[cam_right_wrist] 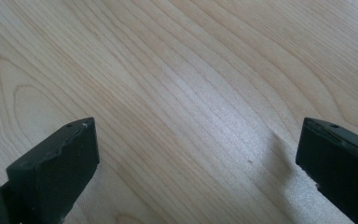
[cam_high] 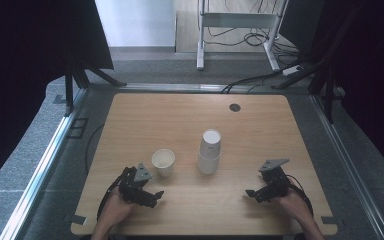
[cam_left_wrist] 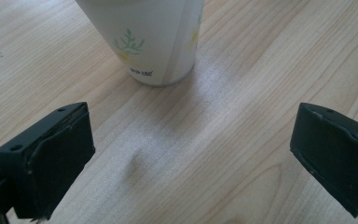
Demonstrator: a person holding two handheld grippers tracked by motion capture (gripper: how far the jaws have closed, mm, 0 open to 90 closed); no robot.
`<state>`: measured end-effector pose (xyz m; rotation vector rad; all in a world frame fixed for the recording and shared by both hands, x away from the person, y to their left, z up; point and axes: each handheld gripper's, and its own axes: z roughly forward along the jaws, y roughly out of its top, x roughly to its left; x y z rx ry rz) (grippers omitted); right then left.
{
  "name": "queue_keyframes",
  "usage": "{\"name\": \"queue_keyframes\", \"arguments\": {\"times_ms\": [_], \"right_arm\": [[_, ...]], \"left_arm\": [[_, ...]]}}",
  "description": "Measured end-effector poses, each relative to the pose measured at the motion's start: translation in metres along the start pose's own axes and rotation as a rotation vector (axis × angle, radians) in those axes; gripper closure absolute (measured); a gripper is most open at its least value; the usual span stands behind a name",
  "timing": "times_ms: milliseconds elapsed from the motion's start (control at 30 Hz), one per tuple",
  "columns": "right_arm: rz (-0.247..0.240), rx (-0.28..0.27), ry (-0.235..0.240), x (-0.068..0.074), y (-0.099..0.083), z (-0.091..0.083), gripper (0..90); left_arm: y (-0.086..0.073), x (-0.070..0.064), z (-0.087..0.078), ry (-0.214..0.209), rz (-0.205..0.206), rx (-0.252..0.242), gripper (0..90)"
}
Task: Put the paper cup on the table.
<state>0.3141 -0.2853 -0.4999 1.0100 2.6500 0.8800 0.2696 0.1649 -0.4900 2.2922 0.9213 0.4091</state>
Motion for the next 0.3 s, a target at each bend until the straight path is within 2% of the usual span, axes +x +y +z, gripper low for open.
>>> {"name": "queue_keyframes", "arguments": {"times_ms": [300], "right_arm": [[-0.004,-0.012,0.004,0.0005,0.0009,-0.0016,0.0]], "left_arm": [[0.0017,-0.0027,0.0001,0.0,0.011,-0.006,0.0]]}}
